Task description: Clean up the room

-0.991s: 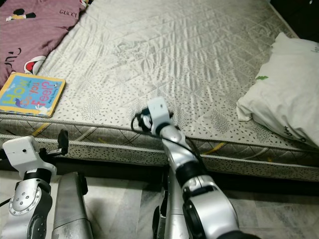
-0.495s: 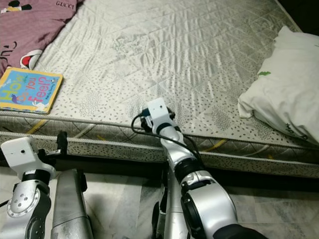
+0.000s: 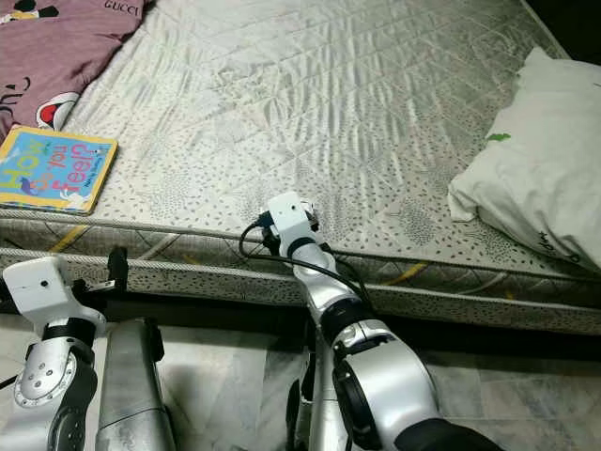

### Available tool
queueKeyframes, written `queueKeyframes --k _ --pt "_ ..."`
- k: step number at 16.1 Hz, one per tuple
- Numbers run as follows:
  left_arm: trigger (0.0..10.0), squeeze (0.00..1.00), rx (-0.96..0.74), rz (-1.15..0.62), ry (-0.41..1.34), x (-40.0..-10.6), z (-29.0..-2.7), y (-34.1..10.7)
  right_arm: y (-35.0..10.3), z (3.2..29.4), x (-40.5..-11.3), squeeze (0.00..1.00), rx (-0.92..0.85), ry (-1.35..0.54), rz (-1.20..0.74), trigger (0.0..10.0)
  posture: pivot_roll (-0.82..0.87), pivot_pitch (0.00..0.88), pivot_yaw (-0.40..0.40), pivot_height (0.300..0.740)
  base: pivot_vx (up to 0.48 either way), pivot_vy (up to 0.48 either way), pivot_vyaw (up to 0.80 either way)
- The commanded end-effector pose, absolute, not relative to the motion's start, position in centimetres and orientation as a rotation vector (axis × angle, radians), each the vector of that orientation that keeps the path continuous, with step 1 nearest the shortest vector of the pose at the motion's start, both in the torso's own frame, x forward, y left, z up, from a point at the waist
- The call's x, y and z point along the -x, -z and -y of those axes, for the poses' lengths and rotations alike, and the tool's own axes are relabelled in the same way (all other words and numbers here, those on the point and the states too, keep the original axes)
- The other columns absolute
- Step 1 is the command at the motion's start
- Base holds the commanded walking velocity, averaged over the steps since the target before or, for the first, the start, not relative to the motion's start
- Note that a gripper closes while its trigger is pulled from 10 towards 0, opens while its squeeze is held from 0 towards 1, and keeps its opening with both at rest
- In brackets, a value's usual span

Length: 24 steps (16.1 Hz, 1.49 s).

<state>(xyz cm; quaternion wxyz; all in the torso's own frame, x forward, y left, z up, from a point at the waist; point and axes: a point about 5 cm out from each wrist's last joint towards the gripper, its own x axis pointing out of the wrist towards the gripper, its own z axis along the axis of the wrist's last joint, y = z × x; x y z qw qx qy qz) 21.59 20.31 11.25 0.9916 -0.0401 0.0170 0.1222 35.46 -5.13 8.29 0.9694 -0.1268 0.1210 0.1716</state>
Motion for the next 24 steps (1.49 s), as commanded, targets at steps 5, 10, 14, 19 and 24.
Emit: queueKeyframes --k 5,10,14,19,24 --pt "10.0 0.0 0.076 -0.026 -0.232 -22.2 -20.0 -11.4 -8.3 5.0 -35.5 0.0 0.245 -0.351 -0.245 0.0 0.15 0.112 -0.134 0.488 0.0 0.0 0.0" --pt "10.0 0.0 0.088 -0.013 -0.237 -22.6 -19.7 -11.4 -8.6 5.4 -35.8 0.0 0.254 -0.35 -0.249 0.0 0.15 0.087 -0.144 0.488 0.0 0.0 0.0" --pt "10.0 0.0 0.086 -0.007 -0.233 -23.1 -19.7 -11.4 -8.5 5.4 -35.8 0.0 0.246 -0.347 -0.259 0.0 0.15 0.071 -0.148 0.488 0.0 0.0 0.0" --pt "10.0 0.0 0.092 -0.001 -0.241 -23.1 -19.7 -11.4 -8.4 5.7 -35.9 0.0 0.243 -0.349 -0.267 0.0 0.15 0.075 -0.157 0.488 0.0 0.0 0.0" --pt "10.0 0.0 0.095 0.011 -0.238 -23.8 -19.6 -11.5 -8.9 6.1 -36.2 0.0 0.217 -0.331 -0.255 0.0 0.14 0.072 -0.158 0.488 0.0 0.0 0.0"
